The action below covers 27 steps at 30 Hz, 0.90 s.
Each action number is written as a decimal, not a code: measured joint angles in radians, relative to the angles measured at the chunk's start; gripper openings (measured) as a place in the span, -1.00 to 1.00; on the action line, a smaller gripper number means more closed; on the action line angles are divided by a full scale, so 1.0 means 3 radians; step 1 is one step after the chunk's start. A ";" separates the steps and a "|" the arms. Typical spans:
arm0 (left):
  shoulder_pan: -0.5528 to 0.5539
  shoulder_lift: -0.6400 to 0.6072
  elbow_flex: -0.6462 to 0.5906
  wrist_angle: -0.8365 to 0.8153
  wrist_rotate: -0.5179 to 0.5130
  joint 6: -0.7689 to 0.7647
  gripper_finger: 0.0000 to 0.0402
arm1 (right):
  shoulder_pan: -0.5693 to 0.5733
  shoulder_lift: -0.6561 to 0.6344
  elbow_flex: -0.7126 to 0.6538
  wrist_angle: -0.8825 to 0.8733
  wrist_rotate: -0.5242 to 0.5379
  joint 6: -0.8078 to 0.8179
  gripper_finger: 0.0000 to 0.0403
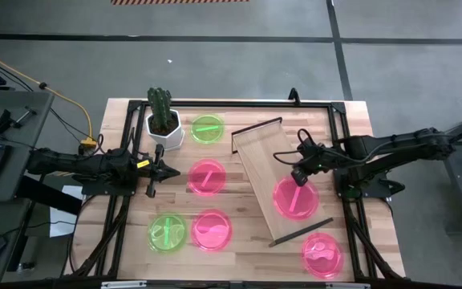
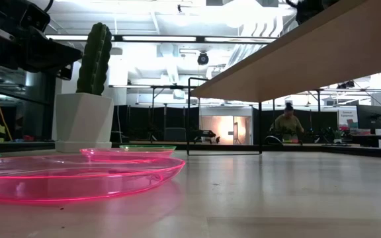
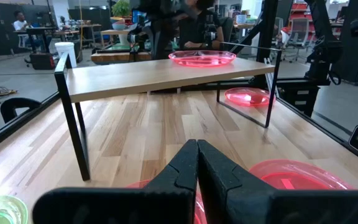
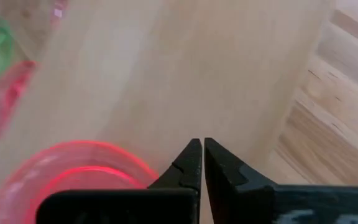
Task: Place and stack plates onto a shelf
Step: Put the top right pink plate on the shelf
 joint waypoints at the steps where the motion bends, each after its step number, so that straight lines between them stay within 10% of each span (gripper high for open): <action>1: 0.0000 0.0000 0.0000 0.0000 0.0000 0.0000 -1.00 | 0.0019 0.0000 0.0033 -0.0001 0.0002 -0.0011 -0.99; 27: 0.0001 -0.0001 0.0000 0.0001 0.0000 0.0000 -1.00 | 0.0120 0.0191 0.0076 -0.0176 -0.0062 0.0040 -1.00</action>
